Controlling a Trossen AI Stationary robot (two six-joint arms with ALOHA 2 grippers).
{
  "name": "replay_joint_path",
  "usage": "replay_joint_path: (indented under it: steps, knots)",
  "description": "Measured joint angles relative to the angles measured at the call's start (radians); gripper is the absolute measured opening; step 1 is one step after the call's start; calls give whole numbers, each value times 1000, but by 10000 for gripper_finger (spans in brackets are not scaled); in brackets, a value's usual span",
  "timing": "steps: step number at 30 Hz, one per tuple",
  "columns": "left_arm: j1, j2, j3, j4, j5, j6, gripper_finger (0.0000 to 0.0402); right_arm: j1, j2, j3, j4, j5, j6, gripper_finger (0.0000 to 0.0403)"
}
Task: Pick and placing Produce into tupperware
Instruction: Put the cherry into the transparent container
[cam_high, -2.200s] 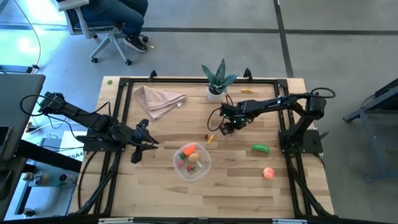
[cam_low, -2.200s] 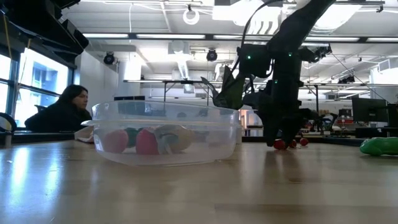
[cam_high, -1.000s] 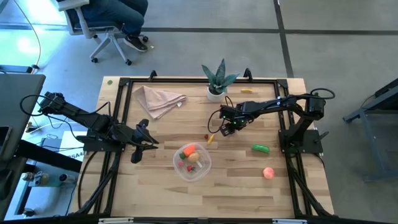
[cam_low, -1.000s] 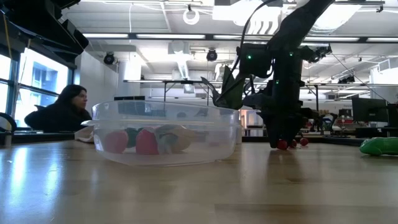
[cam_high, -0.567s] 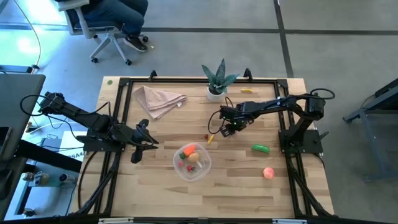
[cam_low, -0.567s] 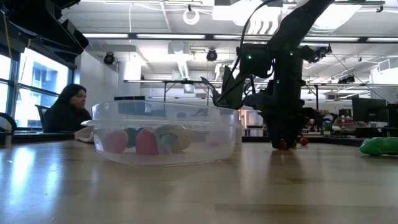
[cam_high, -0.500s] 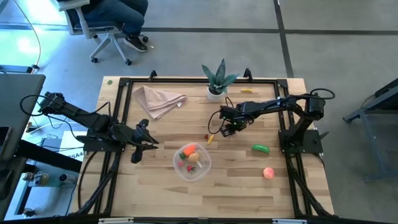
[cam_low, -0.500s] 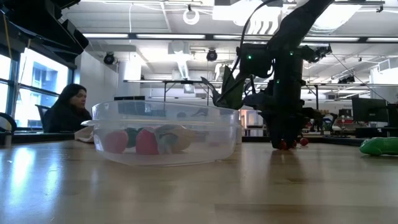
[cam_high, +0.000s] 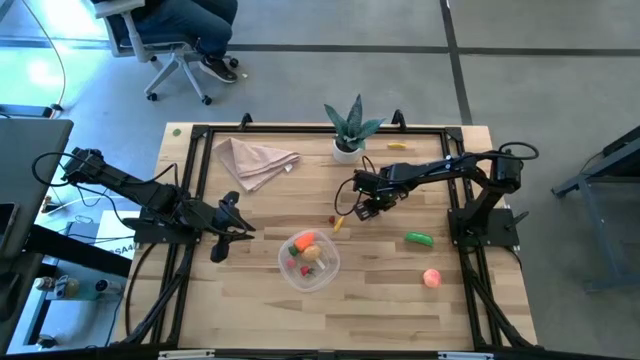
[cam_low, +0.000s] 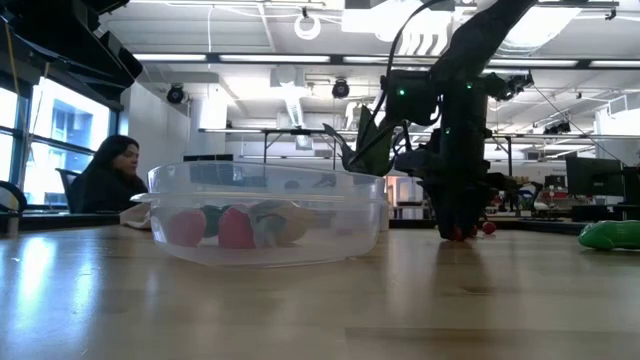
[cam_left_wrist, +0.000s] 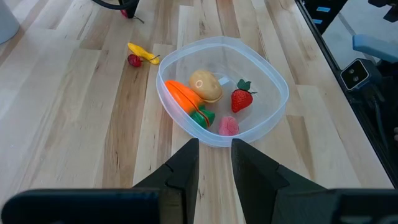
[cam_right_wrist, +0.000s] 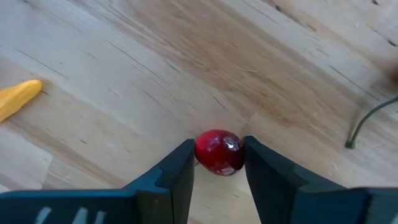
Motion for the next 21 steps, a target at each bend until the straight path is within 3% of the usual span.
replay_joint_path:
  steps: [21]
  knots:
    - [0,0,0,0,0,0,83,0,0,0,5,2,-34,122]
